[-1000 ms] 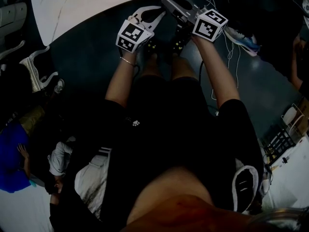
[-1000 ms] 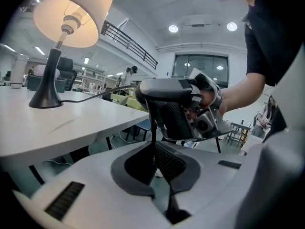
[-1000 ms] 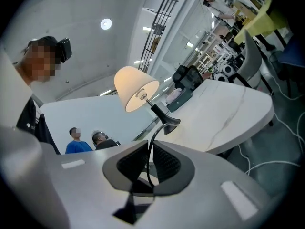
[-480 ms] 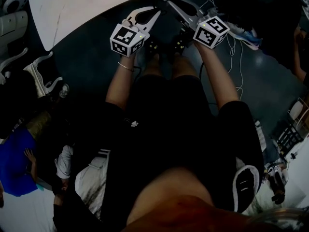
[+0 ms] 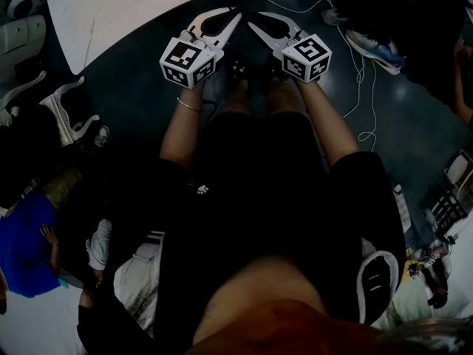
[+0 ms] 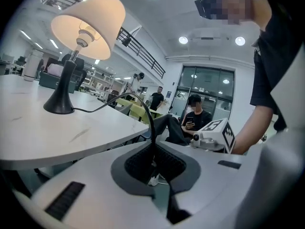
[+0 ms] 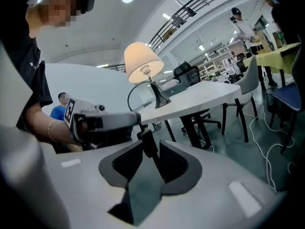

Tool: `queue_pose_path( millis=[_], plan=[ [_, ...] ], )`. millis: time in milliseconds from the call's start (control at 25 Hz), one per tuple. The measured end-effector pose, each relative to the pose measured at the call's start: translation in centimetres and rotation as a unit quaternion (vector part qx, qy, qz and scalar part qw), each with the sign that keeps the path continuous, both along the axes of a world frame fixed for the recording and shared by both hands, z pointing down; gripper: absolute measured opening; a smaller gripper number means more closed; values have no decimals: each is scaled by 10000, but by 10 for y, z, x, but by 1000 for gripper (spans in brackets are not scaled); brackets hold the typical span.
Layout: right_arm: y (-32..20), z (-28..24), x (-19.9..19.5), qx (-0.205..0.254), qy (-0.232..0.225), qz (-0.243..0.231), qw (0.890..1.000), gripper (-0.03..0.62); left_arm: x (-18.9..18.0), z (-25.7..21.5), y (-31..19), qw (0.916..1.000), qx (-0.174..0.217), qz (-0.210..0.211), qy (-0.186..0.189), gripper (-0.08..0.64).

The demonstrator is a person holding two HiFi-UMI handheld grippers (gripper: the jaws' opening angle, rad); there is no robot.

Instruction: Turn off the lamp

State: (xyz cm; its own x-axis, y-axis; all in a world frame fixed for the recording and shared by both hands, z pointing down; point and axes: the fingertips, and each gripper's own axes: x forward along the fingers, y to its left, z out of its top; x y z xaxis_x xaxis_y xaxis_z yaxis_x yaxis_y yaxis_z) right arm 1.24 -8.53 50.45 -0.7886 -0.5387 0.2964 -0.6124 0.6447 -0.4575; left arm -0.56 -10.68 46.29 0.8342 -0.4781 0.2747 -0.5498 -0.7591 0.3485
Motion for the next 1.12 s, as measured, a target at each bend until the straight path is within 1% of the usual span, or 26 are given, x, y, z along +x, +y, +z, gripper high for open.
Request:
queue_pose_path(
  millis=[80, 200, 360, 560, 840, 920, 960, 1000, 1120],
  plan=[
    [5, 11, -6, -53, 120, -34, 9999, 92, -3, -5, 0, 10000, -4, -54, 60, 20],
    [7, 21, -15, -67, 224, -66, 9997, 135, -7, -14, 0, 9999, 23, -107, 106, 20],
    [6, 21, -27, 21, 273, -133, 9995, 162, -10, -27, -1, 9994, -8, -196, 302, 20],
    [0, 17, -42, 88, 271, -140, 9995, 164, -13, -48, -3, 9968, -87, -334, 720, 20],
    [-12, 12, -43, 230, 330, 108, 9991, 163, -16, -64, 0, 9928, -173, -462, 1089, 20],
    [-14, 10, -42, 241, 272, 165, 9992, 133, -16, -64, 0, 9919, -212, -497, 1151, 20],
    [-15, 9, -41, 244, 244, 191, 9992, 97, -16, -64, 0, 9914, -230, -513, 1180, 20],
    [-15, 9, -40, 245, 226, 197, 9992, 77, -16, -64, 0, 9910, -246, -527, 1208, 20],
    [-10, 8, -42, 266, 232, 33, 9994, 53, -17, -64, 0, 9906, -243, -555, 1227, 20]
  ],
)
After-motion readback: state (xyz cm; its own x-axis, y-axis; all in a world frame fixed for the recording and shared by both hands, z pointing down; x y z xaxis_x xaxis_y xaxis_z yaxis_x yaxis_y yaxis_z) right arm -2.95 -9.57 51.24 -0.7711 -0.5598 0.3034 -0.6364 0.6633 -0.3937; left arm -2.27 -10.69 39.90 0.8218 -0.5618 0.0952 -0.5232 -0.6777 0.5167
